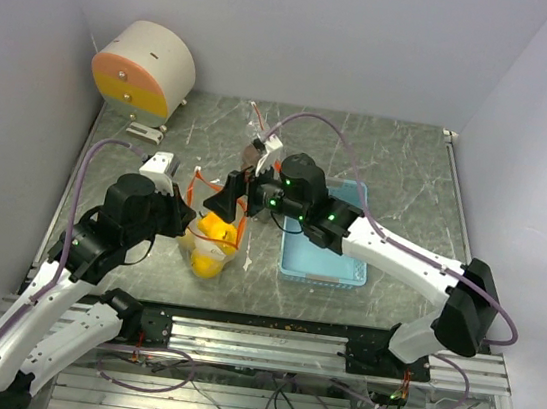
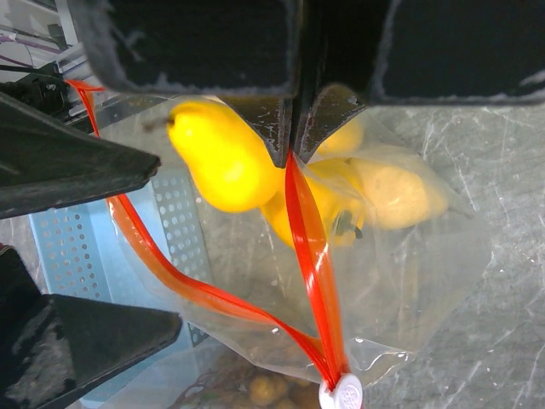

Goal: Place the food in the zip-top bag and seal the zipper
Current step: Place the fake fruit in the zipper food storage bag, then pick up the zipper food storage bag at the center of the board.

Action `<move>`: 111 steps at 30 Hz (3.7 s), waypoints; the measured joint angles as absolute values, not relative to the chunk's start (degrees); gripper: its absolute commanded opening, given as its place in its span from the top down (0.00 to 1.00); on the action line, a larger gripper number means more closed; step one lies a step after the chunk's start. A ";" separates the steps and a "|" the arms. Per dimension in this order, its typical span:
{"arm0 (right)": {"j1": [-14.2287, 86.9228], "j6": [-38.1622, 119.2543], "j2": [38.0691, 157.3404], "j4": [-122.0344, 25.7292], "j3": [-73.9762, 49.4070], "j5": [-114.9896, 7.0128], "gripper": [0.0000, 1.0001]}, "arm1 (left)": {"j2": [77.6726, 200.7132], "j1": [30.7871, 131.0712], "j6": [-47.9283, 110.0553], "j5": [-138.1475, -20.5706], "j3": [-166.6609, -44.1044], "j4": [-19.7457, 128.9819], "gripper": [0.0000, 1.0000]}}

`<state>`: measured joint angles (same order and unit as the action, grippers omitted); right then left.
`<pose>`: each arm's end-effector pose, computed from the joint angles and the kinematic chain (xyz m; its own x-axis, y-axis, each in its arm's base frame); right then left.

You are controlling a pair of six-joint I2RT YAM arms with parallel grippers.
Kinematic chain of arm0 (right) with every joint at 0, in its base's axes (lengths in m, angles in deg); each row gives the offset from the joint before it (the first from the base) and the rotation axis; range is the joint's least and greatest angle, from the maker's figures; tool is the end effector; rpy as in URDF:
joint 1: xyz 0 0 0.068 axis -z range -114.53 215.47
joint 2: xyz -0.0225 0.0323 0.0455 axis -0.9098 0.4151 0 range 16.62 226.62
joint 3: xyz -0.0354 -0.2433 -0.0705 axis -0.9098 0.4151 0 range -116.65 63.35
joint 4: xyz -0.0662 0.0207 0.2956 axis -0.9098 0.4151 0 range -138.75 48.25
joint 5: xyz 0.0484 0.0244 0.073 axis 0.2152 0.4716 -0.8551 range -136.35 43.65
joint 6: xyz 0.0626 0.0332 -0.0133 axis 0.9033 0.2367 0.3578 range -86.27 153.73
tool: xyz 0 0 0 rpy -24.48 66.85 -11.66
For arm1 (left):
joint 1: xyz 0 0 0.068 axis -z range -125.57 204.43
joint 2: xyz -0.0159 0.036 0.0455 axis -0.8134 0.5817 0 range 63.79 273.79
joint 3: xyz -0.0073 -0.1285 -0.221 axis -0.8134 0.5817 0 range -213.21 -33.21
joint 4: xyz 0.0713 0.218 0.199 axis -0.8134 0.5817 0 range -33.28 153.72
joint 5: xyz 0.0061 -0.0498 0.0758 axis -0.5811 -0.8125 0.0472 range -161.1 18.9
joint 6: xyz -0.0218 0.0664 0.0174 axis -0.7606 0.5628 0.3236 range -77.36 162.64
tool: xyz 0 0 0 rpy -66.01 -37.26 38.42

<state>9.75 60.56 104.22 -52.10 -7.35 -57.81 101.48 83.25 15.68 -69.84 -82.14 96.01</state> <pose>0.2341 0.3645 0.3018 -0.5323 0.0043 -0.8465 -0.7602 0.4374 0.4803 0.1892 -0.1027 0.3166 -0.5781 -0.1993 -0.7912 0.2276 0.8918 -0.3909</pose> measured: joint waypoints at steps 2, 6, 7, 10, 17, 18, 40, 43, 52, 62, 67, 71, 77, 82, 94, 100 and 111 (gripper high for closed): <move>9.68 59.60 103.17 -51.01 -7.37 -56.19 0.00 | 101.59 83.25 15.64 -69.84 -82.14 96.01 0.93; 9.55 57.87 100.89 -47.97 -8.22 -51.08 0.01 | 101.59 83.25 15.62 -69.88 -82.14 95.97 0.93; 9.51 57.44 100.81 -46.73 -9.25 -49.37 0.04 | 101.52 83.25 15.62 -69.88 -82.14 95.90 0.93; 9.53 56.21 101.61 -42.88 -13.31 -45.09 0.23 | 101.17 83.25 15.25 -70.02 -82.12 95.40 0.93; 9.53 53.89 107.25 -39.91 -18.41 -43.32 0.43 | 99.75 83.25 14.72 -70.39 -82.12 95.03 0.93; 9.53 53.54 107.91 -39.84 -18.41 -43.87 0.39 | 99.58 83.25 14.72 -70.43 -82.12 95.03 0.93; 9.53 61.26 110.34 -42.38 -20.92 -47.06 0.32 | 99.77 83.25 13.63 -70.85 -80.81 91.88 0.93; 9.42 63.21 112.72 -42.14 -22.71 -46.34 0.31 | 100.26 83.25 13.45 -71.07 -80.22 91.14 0.93; 8.68 65.81 117.81 -40.48 -26.27 -44.09 0.33 | 100.56 83.25 13.21 -71.39 -79.17 90.06 0.93; 6.62 66.79 118.66 -39.16 -27.78 -43.32 0.45 | 101.17 83.25 13.21 -71.39 -78.36 88.84 0.93; 6.01 67.18 119.67 -37.98 -28.70 -42.14 0.50 | 101.61 83.25 13.19 -71.46 -78.03 87.94 0.93; 5.55 67.12 120.61 -37.15 -29.25 -39.82 0.52 | 101.68 83.25 13.10 -71.61 -77.81 87.92 0.93; 5.23 65.92 121.42 -37.09 -29.47 -36.61 0.88 | 101.61 83.25 13.06 -72.44 -77.81 87.92 0.93; 4.96 63.66 121.00 -38.84 -28.31 -34.99 1.00 | 100.82 83.25 13.23 -72.88 -77.70 87.88 0.93; 9.23 55.12 109.85 -49.22 -13.82 -42.86 1.00 | 95.91 83.25 16.71 -72.84 -78.38 91.05 0.30; 13.36 49.54 104.28 -51.75 -8.13 -50.60 1.00 | 88.85 83.25 19.14 -72.90 -80.65 92.12 0.11; 17.51 42.31 98.69 -52.76 -8.13 -74.42 1.00 | 82.88 83.25 30.79 -76.68 -84.22 88.75 0.07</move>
